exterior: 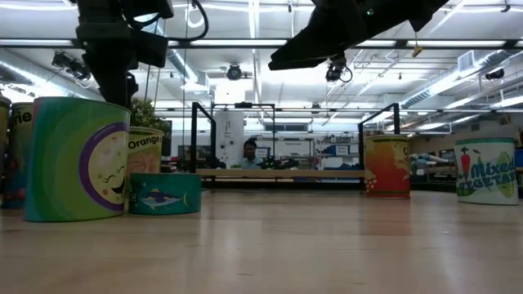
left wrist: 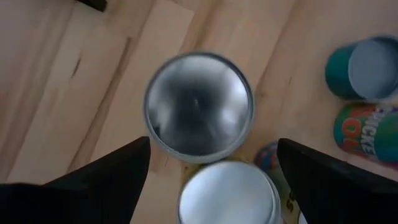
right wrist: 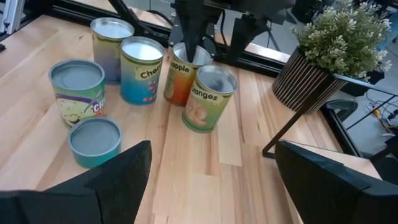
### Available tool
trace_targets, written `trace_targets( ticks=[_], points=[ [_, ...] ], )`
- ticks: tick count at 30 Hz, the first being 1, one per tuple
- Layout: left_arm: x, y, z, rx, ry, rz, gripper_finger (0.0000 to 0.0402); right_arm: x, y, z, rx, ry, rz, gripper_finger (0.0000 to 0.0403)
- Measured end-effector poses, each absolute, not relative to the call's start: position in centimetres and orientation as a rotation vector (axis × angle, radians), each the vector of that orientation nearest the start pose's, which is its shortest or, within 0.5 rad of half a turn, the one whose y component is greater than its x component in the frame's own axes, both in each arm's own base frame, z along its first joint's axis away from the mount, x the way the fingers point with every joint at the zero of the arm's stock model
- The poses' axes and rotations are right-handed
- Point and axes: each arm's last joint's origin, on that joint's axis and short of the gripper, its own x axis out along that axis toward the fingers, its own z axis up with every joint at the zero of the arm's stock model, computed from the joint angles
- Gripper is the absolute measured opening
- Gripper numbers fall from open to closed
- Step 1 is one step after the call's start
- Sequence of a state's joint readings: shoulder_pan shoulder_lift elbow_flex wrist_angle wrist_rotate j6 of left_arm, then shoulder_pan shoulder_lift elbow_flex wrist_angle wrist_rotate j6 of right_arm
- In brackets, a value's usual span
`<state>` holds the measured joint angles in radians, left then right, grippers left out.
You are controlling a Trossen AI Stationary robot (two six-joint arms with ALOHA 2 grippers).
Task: Pick and place cans onto a shelf
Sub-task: Put the canned pineapple on the shelf
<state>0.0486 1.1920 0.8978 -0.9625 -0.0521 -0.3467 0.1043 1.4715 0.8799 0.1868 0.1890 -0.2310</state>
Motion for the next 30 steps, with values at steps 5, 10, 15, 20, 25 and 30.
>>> trace_targets(
  ticks=[5,10,15,20,25,30],
  points=[
    [20.4,0.5,24.3,-0.246,1.227,0.309,0.0357,31.8,2.8,24.2,-0.286,0.407,-0.037,0.0348],
    [20.5,0.2,24.4,-0.193,1.205,0.344,0.0357,31.8,2.8,24.3,-0.282,0.394,-0.039,0.0348],
    [20.5,0.2,24.4,-0.216,1.189,0.375,0.0357,31.8,2.8,24.3,-0.274,0.393,-0.041,0.0348],
    [20.4,0.2,24.3,-0.242,1.203,0.375,0.0357,31.8,2.8,24.3,-0.268,0.394,-0.041,0.0348],
    [20.4,0.1,24.3,-0.313,1.218,0.345,0.0357,31.8,2.8,24.3,-0.259,0.394,-0.043,0.0348],
    [20.3,-0.2,24.3,-0.417,1.250,0.297,0.0357,31.8,2.8,24.3,-0.259,0.390,-0.043,0.0348]
  ],
)
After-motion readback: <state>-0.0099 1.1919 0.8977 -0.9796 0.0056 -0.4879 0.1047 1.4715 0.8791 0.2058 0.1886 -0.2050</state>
